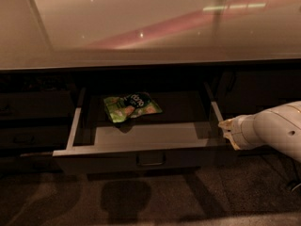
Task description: Open top drawer
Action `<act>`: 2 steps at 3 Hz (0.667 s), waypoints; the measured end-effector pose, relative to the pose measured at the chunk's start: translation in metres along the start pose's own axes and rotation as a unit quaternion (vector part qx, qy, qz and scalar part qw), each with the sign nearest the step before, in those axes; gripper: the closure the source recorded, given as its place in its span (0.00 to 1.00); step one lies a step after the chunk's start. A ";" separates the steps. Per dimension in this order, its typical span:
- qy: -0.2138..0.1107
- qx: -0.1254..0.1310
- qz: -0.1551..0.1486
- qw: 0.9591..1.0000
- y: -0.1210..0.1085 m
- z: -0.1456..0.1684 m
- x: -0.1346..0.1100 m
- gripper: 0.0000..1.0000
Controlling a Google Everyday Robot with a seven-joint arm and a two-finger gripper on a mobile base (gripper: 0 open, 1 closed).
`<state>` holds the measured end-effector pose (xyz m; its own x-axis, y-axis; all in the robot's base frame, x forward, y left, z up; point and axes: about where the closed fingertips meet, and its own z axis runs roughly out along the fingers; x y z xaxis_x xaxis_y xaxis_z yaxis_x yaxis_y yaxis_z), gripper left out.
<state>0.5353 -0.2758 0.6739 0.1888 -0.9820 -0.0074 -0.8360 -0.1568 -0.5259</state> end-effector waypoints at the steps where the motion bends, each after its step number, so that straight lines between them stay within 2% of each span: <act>1: 0.000 0.000 0.000 1.000 0.000 0.000 0.000 0.66; 2: 0.000 0.000 0.000 1.000 0.000 0.000 0.000 0.89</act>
Offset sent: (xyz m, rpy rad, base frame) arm 0.0000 0.0000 0.0000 0.0000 0.0000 0.0000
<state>0.5353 -0.2758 0.6739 0.1888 -0.9820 -0.0074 -0.8360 -0.1568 -0.5259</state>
